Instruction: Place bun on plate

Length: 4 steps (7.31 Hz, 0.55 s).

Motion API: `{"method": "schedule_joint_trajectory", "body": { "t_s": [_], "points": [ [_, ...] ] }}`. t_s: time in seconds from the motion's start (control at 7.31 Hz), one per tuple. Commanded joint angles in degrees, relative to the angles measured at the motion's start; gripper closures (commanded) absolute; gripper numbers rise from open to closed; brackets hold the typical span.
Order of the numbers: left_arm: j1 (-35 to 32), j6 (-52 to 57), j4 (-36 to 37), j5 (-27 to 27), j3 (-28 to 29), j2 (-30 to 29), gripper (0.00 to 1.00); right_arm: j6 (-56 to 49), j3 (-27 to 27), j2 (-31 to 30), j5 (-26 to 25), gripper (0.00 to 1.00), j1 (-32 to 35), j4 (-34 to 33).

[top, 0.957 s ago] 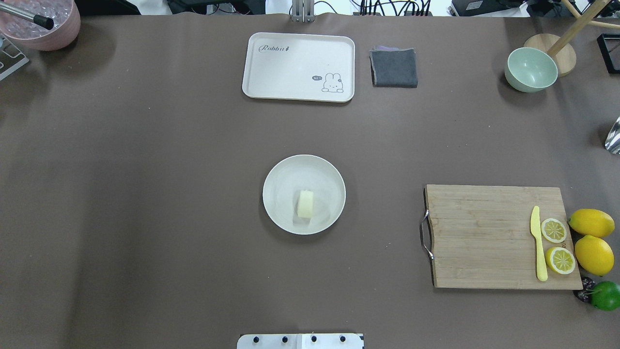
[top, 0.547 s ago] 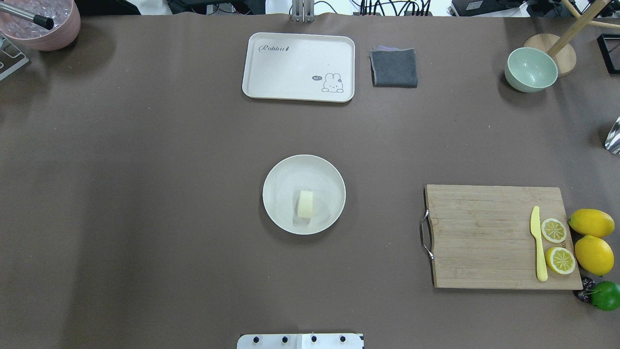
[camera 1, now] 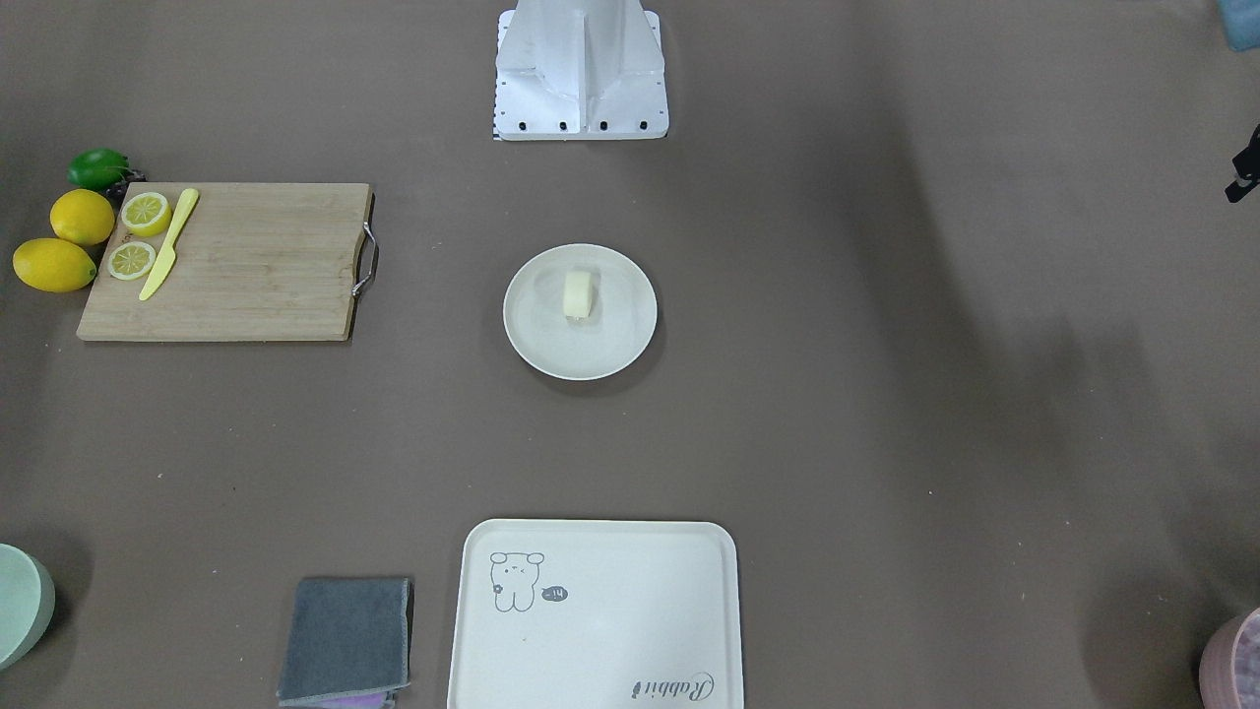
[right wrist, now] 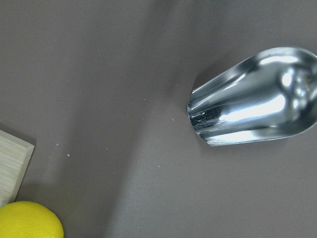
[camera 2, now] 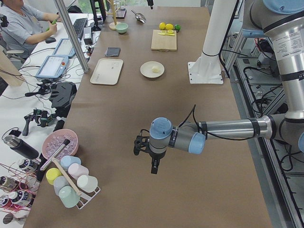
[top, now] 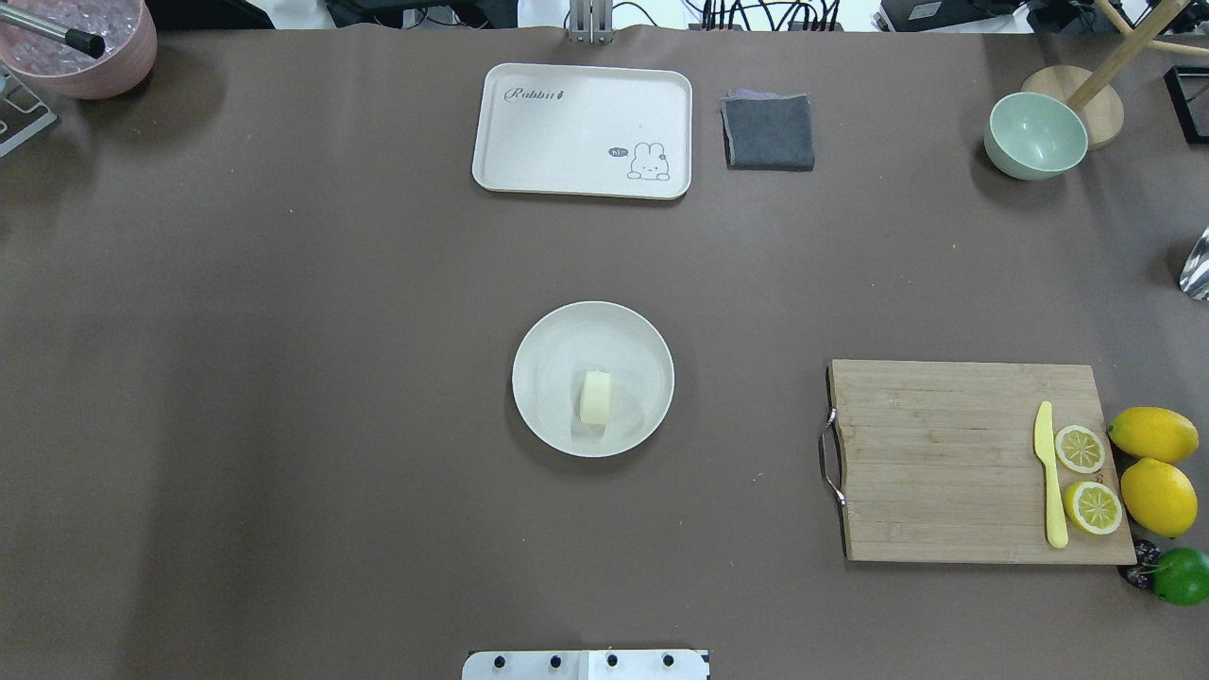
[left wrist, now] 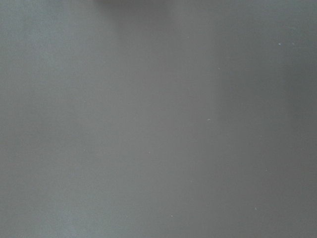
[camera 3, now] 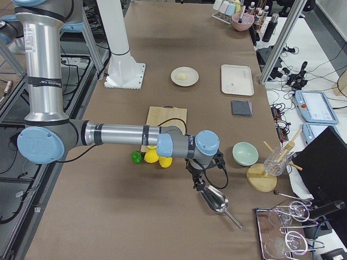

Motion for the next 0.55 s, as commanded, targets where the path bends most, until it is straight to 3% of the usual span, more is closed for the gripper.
{"method": "schedule_joint_trajectory", "body": {
  "t_s": [0.0,0.41],
  "points": [
    [0.2,0.3,-0.1,-0.1,0.6,-0.9,0.02,0.0,-0.5,0.7,-0.4,0.0,-0.1,0.1],
    [0.2,0.4,-0.4,0.4,1.2,-2.1,0.02,0.1,-0.4,0.2,-0.4,0.0,0.0,0.1]
  ]
}}
